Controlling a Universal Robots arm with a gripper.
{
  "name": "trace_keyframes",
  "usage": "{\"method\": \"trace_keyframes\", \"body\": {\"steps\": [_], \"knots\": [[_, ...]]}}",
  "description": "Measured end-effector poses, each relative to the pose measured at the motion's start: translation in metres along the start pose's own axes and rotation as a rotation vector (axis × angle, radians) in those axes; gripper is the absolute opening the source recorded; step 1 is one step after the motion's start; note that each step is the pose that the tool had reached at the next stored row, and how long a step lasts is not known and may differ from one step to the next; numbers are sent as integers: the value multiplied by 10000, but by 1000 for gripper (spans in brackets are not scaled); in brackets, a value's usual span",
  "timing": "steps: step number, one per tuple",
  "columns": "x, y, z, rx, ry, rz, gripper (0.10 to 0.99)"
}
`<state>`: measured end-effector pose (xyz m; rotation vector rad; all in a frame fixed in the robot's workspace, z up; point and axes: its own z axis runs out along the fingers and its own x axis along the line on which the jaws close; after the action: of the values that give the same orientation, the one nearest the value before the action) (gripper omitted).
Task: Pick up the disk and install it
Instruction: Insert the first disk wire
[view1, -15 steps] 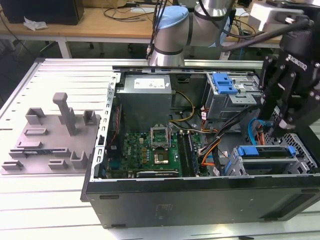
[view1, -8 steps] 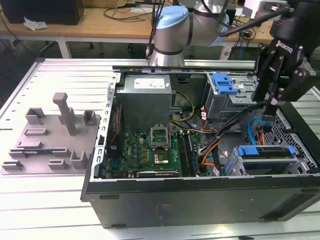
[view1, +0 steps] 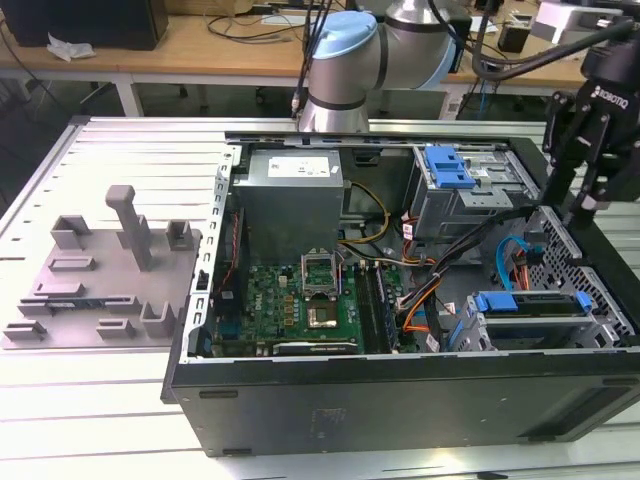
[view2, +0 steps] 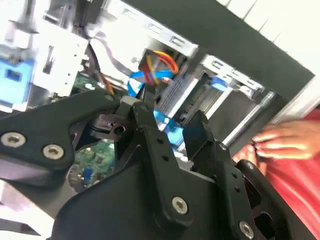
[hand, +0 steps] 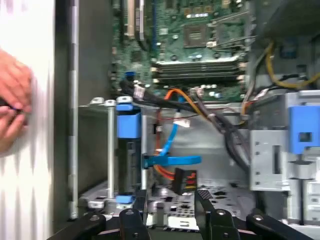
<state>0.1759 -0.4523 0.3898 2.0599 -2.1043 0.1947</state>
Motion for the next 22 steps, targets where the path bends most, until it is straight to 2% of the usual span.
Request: {"method": "trace_keyframes", "body": {"steps": [1,2,3,5,6,9,12,17,18,20,22], "knots": [[0,0,0,15,508,61,506],[-2,0,3,59,716,133,506],[-3,-1,5,102,759,197,506],[-5,-1,8,258,852,440,506],[-7,-2,11,299,871,566,506],[-39,12,33,323,871,930,506],[-48,10,68,167,864,1518,506],[-67,8,139,35,868,1992,506],[-76,7,160,10,880,2088,486],[-114,6,194,-7,917,2167,353],[-183,6,201,-11,932,2187,353]]}}
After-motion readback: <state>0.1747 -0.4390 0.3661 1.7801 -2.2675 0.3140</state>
